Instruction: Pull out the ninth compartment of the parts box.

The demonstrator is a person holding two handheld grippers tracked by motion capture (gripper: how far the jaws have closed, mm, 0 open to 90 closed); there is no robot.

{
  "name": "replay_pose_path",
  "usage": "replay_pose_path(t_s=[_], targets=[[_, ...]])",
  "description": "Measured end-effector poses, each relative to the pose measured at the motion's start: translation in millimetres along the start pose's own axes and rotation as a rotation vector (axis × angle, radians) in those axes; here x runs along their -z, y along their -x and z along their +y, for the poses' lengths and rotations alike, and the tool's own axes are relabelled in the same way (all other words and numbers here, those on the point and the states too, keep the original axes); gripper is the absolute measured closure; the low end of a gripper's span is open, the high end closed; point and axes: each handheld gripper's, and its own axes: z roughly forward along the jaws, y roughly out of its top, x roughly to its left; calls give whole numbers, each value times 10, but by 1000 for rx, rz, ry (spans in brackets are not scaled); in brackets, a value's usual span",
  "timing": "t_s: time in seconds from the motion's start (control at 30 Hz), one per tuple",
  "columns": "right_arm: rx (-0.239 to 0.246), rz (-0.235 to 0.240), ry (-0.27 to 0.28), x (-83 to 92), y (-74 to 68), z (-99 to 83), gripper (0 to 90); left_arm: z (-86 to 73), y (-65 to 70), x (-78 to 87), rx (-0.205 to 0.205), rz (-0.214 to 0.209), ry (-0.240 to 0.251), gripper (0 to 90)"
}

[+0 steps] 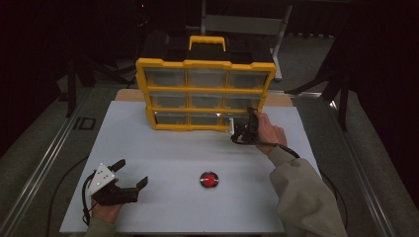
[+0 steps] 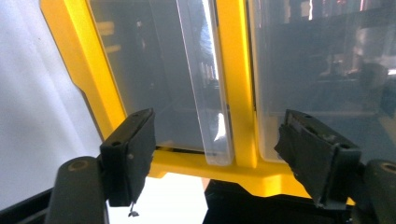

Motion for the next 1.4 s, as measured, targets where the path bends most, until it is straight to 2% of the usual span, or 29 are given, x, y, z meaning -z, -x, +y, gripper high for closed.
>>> replay_pose_path(t_s=[0.17, 0.33, 0.8, 0.97, 1.1, 1.27, 1.4], targets=[[24, -36, -2, 2, -32, 4, 326, 0, -1, 0, -1, 1, 0, 0], [86, -78, 8, 7, -81, 11, 439, 0, -4, 1, 0, 1, -1, 0], [146, -87, -13, -24, -167, 9, 600, -1, -5, 2, 0, 1, -2, 0], [165, -102, -21, -36, -175, 15, 700, 0, -4, 0, -1, 2, -3, 0], [162, -110, -29, -48, -197, 27, 707, -1, -5, 0, -1, 2, -4, 0], [183, -116, -36, -69, -224, 33, 710, -1, -7, 0, -1, 3, -5, 0], [209, -139, -36, -77, -239, 36, 729, -1, -5, 0, -1, 3, -4, 0]])
